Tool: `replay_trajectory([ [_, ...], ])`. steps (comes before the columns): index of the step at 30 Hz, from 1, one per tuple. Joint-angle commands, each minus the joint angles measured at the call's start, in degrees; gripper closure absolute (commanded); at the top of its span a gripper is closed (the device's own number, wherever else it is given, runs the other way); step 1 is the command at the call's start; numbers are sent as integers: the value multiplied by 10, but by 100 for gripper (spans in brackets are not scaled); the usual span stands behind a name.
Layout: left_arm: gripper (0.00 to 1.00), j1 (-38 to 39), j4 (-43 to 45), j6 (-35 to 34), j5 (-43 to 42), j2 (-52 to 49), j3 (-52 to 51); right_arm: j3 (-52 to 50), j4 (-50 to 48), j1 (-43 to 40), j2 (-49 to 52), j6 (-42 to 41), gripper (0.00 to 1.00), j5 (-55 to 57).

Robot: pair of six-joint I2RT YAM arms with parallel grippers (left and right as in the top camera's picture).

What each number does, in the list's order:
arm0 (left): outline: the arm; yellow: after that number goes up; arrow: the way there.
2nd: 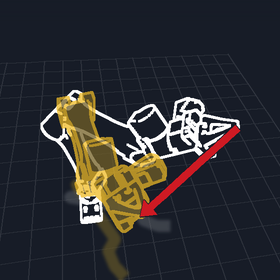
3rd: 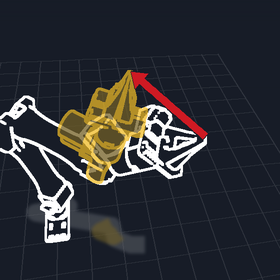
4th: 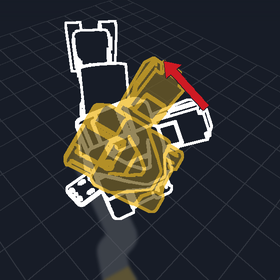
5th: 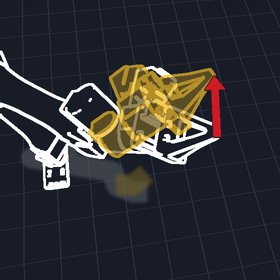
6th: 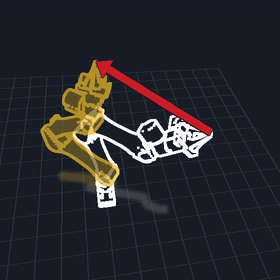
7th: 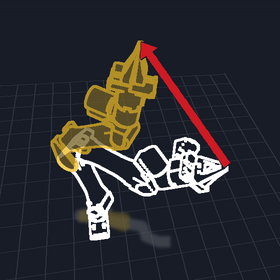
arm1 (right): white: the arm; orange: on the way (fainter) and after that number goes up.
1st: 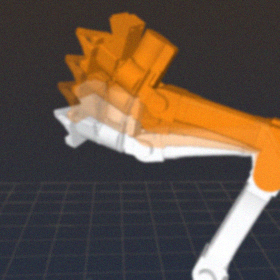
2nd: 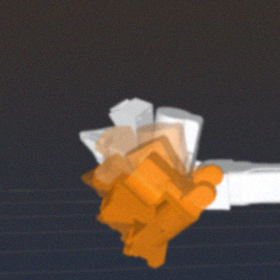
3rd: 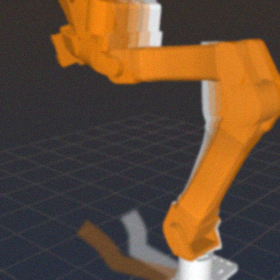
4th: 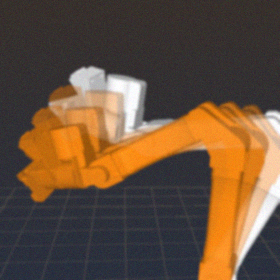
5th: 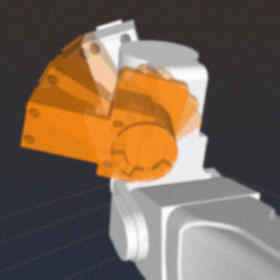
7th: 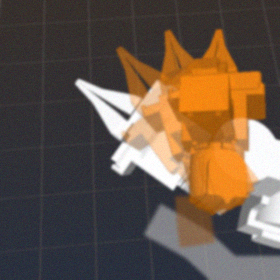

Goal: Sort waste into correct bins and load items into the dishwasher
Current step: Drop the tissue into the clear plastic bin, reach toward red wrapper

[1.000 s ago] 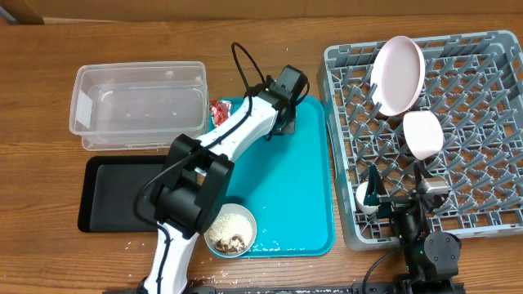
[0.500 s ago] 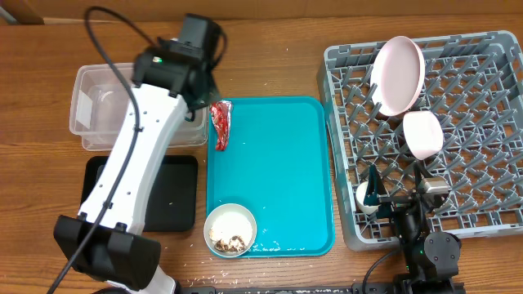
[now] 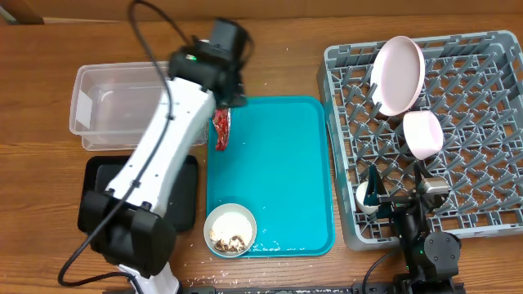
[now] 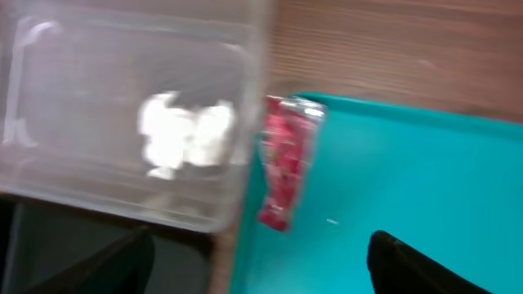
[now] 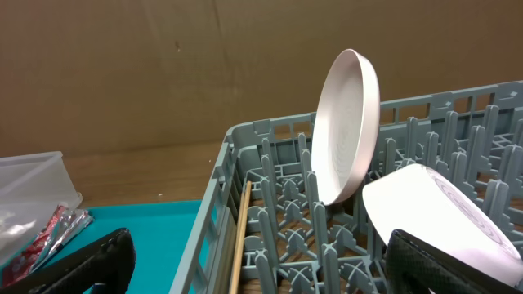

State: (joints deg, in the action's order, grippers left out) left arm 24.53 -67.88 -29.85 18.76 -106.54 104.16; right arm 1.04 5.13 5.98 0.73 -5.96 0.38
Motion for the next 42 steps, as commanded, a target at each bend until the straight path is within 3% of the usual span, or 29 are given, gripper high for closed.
replay_trajectory([
  [1,19,50,5,-26,47,-29,-16,-6,-4,-2,-5,2,0,-1],
  [8,26,62,7,-96,72,-171,-22,-6,-4,-2,-5,2,0,-1],
  [16,33,33,11,-123,108,-205,-22,-6,-4,-2,-5,2,0,-1],
  [20,40,23,43,-99,99,-208,-24,-6,-4,-2,-5,2,0,-1],
  [23,41,23,72,-50,68,-220,-29,-6,-4,-2,-5,2,0,-1],
  [27,43,20,70,-45,71,-247,-29,-6,-4,-2,-5,2,0,-1],
  [32,63,13,68,-46,69,-257,-28,-6,-4,-2,-5,2,0,-1],
  [35,96,13,60,-45,64,-256,-17,-6,-4,-2,-5,2,0,-1],
  [42,96,15,-19,-44,-39,-195,67,-6,-4,-2,-5,2,0,-1],
])
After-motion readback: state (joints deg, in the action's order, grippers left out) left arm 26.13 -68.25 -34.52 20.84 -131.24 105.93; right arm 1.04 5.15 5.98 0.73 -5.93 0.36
